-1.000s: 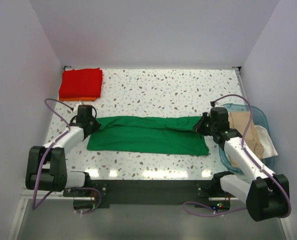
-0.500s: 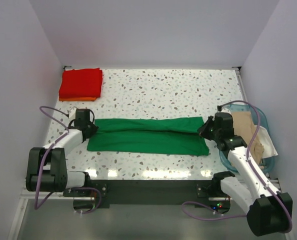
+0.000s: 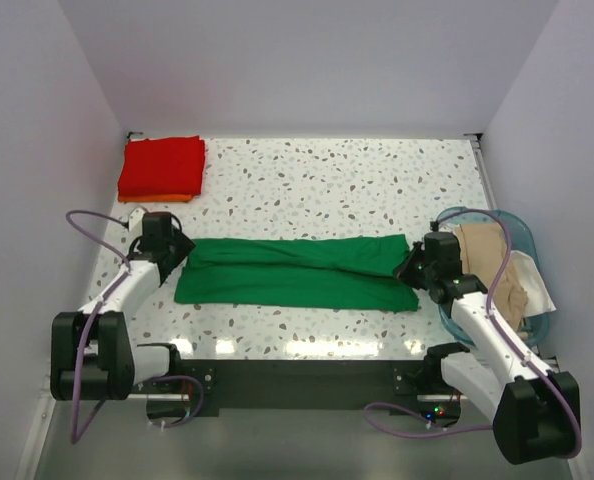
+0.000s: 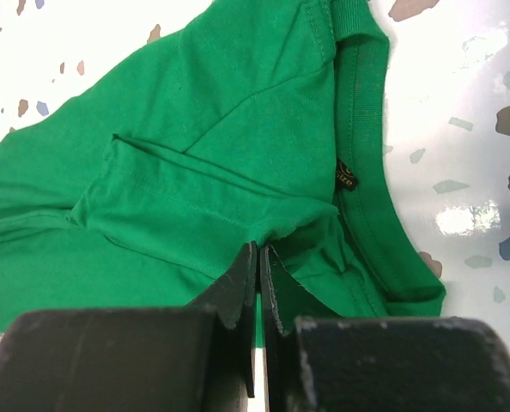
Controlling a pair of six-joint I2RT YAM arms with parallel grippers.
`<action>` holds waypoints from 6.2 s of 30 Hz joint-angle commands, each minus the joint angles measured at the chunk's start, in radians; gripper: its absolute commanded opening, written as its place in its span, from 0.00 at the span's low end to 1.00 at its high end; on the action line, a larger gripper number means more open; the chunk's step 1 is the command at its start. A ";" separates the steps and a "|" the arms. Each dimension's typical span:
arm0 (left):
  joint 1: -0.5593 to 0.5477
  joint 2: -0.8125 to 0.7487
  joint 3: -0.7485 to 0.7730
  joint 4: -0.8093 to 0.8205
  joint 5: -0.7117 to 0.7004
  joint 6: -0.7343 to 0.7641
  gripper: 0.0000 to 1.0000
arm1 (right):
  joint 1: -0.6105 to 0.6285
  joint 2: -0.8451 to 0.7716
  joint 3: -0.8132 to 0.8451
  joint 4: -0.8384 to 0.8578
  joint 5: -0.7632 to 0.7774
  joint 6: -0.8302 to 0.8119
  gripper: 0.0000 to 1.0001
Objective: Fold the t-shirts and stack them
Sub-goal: Fold the tshirt
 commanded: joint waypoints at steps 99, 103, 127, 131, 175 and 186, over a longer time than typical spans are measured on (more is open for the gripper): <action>0.045 0.294 0.316 0.226 0.096 0.073 0.00 | -0.062 0.256 0.265 0.235 -0.086 -0.036 0.00; 0.047 0.249 0.258 0.238 0.091 0.059 0.00 | -0.062 0.192 0.202 0.217 -0.088 -0.042 0.00; 0.053 0.053 0.019 0.204 -0.009 -0.014 0.00 | -0.062 0.044 -0.028 0.222 -0.174 0.003 0.00; 0.056 0.013 -0.043 0.209 -0.022 -0.039 0.21 | -0.062 0.008 -0.067 0.228 -0.195 0.018 0.04; -0.133 0.050 0.002 0.267 0.197 0.061 0.42 | -0.062 0.429 0.358 0.094 0.029 -0.111 0.48; -0.177 0.045 0.009 0.354 0.318 0.079 0.47 | 0.056 0.393 0.257 0.137 0.075 -0.094 0.49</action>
